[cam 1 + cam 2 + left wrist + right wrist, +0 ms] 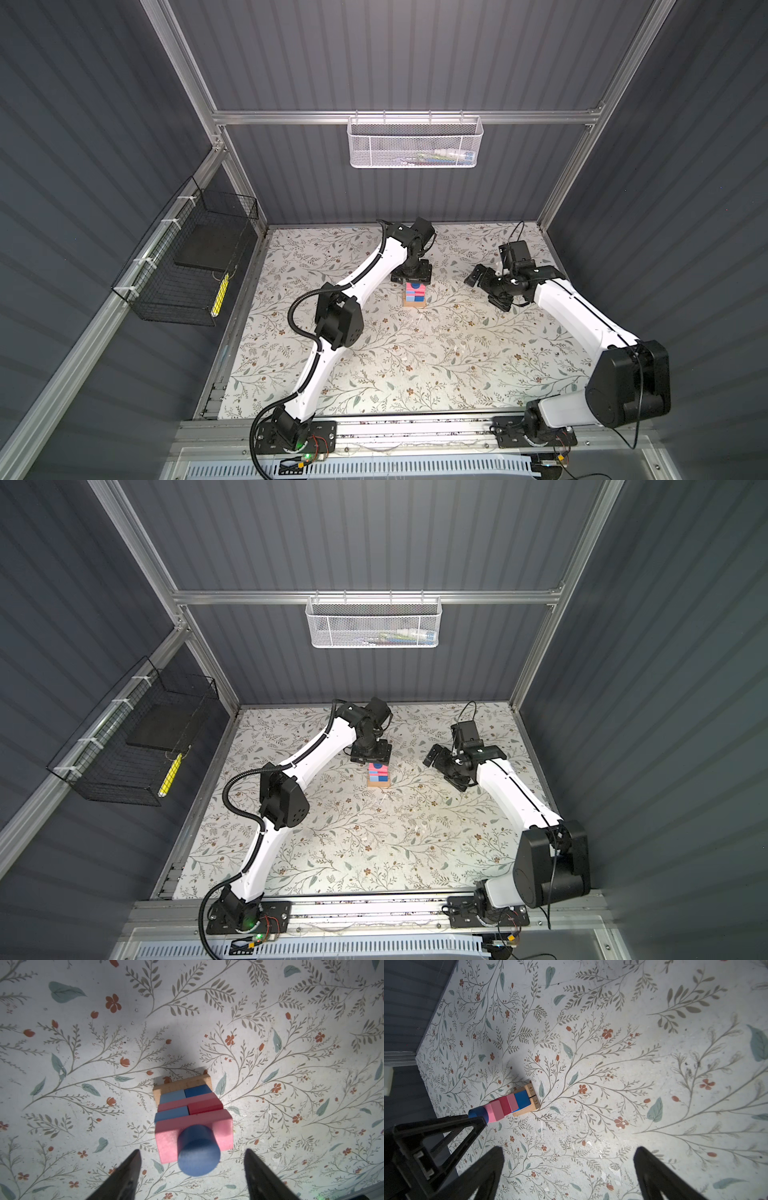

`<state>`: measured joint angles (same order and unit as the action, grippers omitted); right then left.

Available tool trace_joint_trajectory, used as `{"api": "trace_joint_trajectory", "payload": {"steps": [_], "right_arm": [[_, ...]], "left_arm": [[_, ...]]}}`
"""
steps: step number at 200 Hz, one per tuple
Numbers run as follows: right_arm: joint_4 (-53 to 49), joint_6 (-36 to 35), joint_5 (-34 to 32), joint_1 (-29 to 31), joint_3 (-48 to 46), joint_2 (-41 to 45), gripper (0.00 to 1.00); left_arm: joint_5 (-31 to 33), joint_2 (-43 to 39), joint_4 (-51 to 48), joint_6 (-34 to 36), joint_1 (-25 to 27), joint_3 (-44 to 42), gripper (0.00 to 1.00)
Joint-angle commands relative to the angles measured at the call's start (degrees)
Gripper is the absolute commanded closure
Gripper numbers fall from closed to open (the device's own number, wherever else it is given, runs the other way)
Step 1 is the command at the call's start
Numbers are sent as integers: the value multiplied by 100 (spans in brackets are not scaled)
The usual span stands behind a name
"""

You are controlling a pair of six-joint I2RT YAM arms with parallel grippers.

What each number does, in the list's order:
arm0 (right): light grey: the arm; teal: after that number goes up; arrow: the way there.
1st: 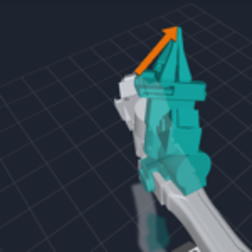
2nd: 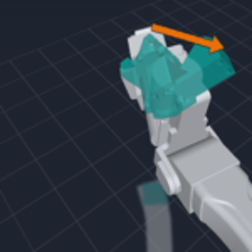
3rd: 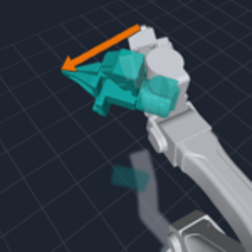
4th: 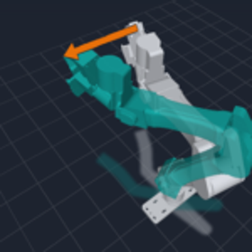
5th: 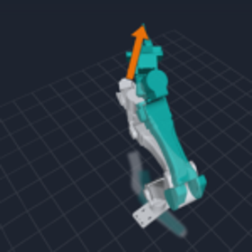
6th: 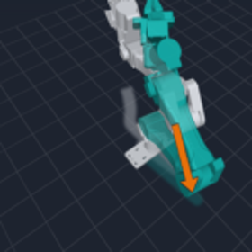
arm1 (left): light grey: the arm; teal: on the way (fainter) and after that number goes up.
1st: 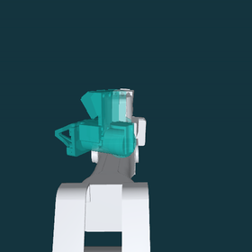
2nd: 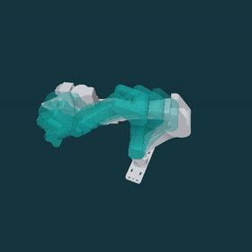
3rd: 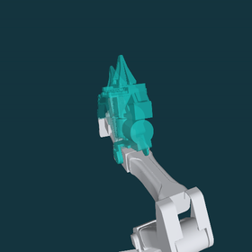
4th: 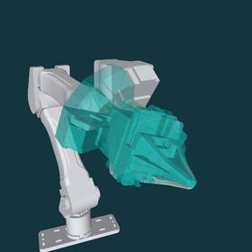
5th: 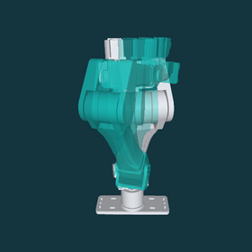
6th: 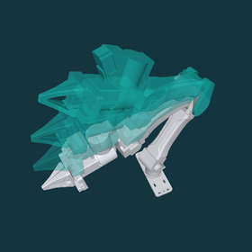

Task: Build the wood block tower

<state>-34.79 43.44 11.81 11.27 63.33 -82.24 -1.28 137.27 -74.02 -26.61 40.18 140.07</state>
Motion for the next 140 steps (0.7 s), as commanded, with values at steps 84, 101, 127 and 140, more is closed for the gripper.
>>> {"api": "trace_joint_trajectory", "payload": {"steps": [84,101,127,140], "right_arm": [[-976,-492,-1267,-190,668,1044,1],[-979,-650,-1914,-204,687,1301,1],[-774,-1105,-2832,-230,573,1648,1],[-439,-1390,-3221,-238,288,1774,1]], "left_arm": [[1782,-3101,1020,169,-63,-1899,0],[2207,-3843,1549,207,-94,-2720,0],[2866,-4991,2493,288,-133,-3925,0],[3386,-5523,2886,336,-142,-4521,0]]}}
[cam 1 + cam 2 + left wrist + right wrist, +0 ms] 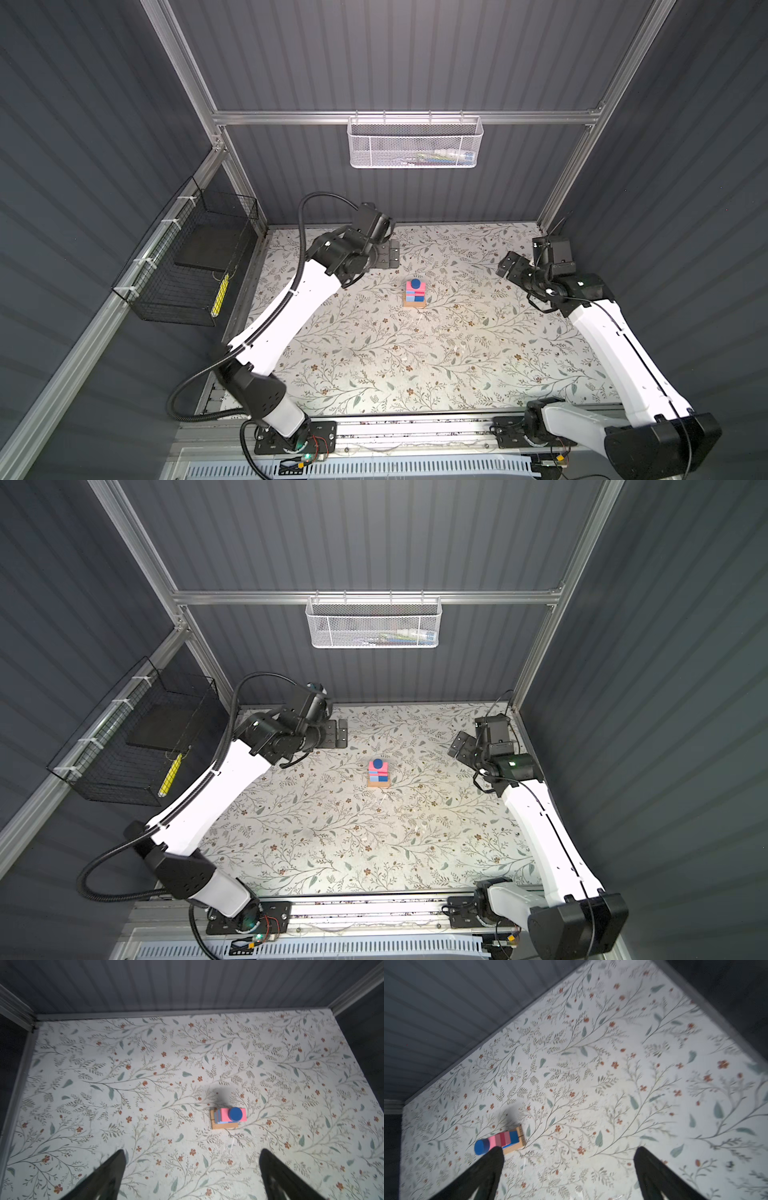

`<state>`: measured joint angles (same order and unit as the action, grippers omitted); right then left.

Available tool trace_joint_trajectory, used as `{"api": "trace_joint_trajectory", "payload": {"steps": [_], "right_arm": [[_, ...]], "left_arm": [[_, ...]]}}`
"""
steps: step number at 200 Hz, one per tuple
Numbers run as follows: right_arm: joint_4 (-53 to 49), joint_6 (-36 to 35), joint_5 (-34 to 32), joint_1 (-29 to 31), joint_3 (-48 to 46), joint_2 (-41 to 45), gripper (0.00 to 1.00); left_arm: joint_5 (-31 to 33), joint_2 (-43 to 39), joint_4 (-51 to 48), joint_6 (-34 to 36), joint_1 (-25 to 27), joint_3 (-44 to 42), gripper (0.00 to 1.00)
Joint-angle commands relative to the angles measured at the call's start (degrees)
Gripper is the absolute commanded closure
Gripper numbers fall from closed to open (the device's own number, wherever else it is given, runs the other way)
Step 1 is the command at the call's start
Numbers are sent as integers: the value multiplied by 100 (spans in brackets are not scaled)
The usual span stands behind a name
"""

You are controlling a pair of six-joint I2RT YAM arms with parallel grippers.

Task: Build the wood block tower

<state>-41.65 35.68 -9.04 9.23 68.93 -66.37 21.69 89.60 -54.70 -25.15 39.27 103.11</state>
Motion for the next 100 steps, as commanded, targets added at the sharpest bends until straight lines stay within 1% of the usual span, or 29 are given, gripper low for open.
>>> {"api": "trace_joint_trajectory", "payload": {"steps": [1,11,13,20,28,31,38,45,54,65,85,89,100], "right_arm": [[281,-637,-1162,-35,-295,186,1],[605,-908,-1245,-57,-546,190,1],[656,-965,-1246,-61,-586,327,1],[882,-1139,-1245,-73,-767,391,1],[1082,-1248,-1333,-86,-966,382,1],[1152,-1281,-1369,-93,-1029,373,1],[1353,-1394,-1443,-110,-1188,348,1],[1598,-1553,-1505,-119,-1373,320,1],[1915,-1730,-1616,-124,-1621,297,1],[2542,-1907,-1719,-132,-1952,265,1],[3580,-2272,-1587,-158,-2542,265,1],[3753,-2307,-1562,-165,-2637,98,1],[4211,-2412,-1491,-184,-2881,10,1]], "left_arm": [[1143,-789,988,201,-51,-875,0],[1609,-1190,1340,304,-67,-1424,0],[1704,-1263,1420,336,-68,-1533,0],[1983,-1494,1636,401,-83,-1878,0],[2282,-1723,1774,401,-118,-2149,0],[2400,-1799,1826,404,-133,-2401,0],[2677,-1956,1918,389,-175,-2684,0],[2840,-2086,2017,452,-253,-2961,0],[2892,-2230,2236,663,-368,-3316,0],[2957,-2337,2404,734,-532,-3697,0],[2986,-2376,2904,776,-974,-4417,0],[2957,-2356,3035,770,-1083,-4564,0],[2830,-2250,3402,785,-1364,-4986,0]]}}
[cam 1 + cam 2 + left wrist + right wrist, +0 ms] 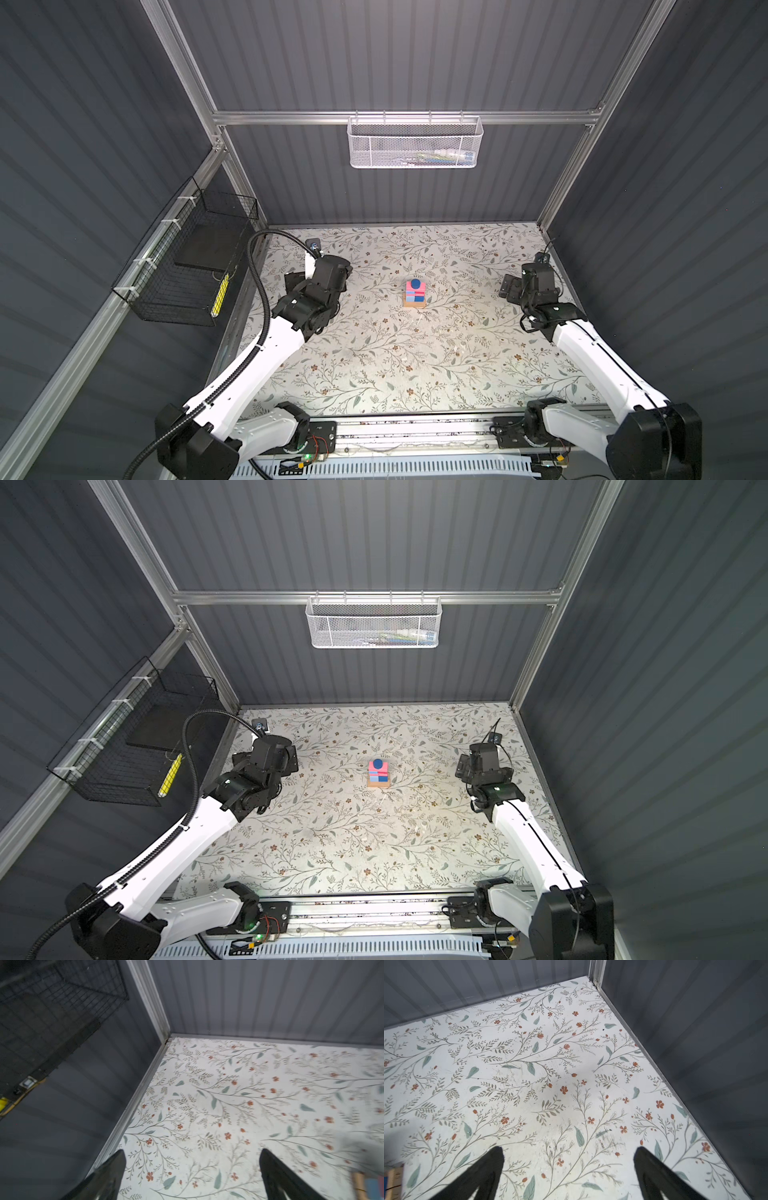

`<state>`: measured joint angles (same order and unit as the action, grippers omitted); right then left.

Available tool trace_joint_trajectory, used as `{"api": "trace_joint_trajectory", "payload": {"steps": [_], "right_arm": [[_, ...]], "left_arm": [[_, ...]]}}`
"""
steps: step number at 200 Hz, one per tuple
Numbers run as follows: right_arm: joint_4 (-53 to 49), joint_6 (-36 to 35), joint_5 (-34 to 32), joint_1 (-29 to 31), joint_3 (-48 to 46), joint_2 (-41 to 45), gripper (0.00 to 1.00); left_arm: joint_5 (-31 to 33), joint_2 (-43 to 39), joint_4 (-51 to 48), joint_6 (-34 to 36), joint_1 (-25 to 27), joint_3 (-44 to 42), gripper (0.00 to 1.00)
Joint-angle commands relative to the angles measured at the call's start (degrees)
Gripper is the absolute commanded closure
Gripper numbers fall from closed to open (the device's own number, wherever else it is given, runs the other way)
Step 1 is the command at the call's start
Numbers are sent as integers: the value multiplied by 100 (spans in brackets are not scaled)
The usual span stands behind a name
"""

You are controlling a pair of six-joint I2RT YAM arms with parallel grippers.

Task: Build the wood block tower

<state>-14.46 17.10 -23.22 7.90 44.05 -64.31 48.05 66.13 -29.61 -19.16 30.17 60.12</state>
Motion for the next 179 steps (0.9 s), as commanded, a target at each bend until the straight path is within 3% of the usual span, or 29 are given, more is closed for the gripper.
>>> {"api": "trace_joint_trajectory", "payload": {"steps": [1,32,56,85,100,117,146,179], "right_arm": [[1535,-570,-66,-51,-409,-209,1],[2801,-1029,78,-61,-1031,-506,1],[4238,-1438,65,-61,-1661,-749,1],[6427,-1932,-50,-69,-2400,-1394,1],[7365,-2030,-289,-69,-2545,-1824,1],[6655,-1820,-157,-156,-2387,-1621,1],[6609,-1756,147,-303,-2331,-1682,1],[6566,-1715,955,-552,-2339,-1672,1]], "left_arm": [[186,108,938,185,-475,-712,0],[52,624,2133,274,-968,-1618,0],[-136,1047,3059,720,-1236,-2020,0],[-434,1353,5513,1354,-1530,-3006,0],[-703,1520,6091,1498,-1716,-3230,0],[-1078,1727,6263,1698,-1901,-3292,0],[-1666,2026,6980,1854,-2069,-3444,0],[-2420,2511,7509,2029,-2130,-3297,0]]}}
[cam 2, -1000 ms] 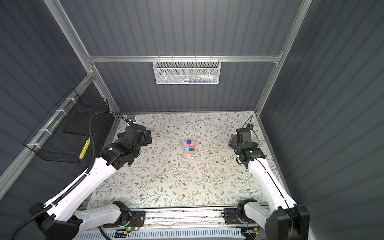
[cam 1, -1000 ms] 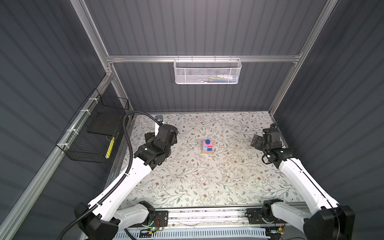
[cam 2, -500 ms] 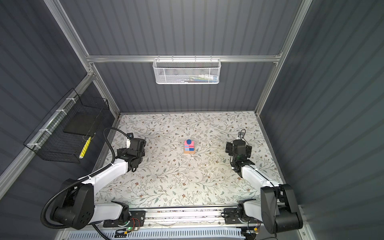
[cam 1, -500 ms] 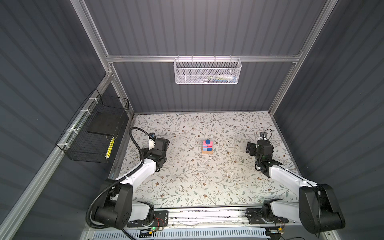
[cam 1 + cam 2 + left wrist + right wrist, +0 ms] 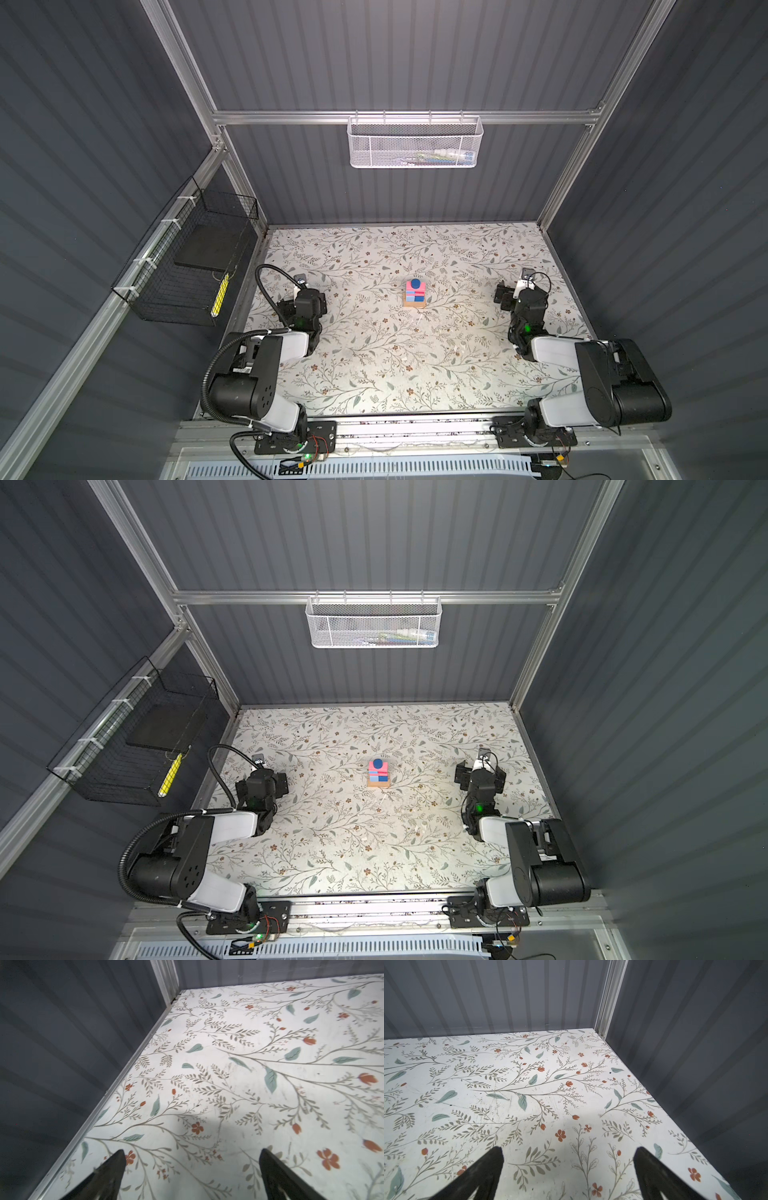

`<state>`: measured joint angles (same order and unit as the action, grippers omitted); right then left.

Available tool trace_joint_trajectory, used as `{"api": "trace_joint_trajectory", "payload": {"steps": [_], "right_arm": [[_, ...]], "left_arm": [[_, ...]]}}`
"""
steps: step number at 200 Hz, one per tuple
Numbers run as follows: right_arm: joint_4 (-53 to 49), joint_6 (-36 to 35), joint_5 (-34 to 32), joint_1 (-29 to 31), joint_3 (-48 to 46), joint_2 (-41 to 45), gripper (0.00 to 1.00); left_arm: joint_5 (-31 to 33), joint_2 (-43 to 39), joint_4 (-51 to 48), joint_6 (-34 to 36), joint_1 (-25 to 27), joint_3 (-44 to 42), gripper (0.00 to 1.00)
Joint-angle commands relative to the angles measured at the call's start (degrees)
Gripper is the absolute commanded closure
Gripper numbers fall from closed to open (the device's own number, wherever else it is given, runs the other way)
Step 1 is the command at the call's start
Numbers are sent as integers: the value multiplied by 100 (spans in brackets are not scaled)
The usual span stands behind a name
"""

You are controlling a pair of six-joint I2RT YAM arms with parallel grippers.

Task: Build the wood block tower

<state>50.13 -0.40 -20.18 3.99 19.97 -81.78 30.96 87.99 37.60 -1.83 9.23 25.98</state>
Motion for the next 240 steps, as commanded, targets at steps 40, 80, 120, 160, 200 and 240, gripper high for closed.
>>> {"api": "trace_joint_trajectory", "payload": {"steps": [40,80,120,160,200,240], "right_arm": [[629,40,1788,-467,-238,13,1],[964,4,2030,-511,-321,-174,1],[814,149,1751,-550,-259,-187,1],[709,245,1608,-566,-196,-181,1],[722,243,1608,-566,-204,-181,1],[718,243,1614,-566,-195,-185,1]], "left_arm": [[-1204,777,1295,397,-150,76,0],[-1228,1034,1668,331,-210,-3,0],[-1238,1029,1640,323,-221,3,0],[-1225,1027,1680,323,-221,-13,0],[-1229,1027,1671,323,-220,-6,0],[-1226,1023,1671,323,-220,-5,0]]}}
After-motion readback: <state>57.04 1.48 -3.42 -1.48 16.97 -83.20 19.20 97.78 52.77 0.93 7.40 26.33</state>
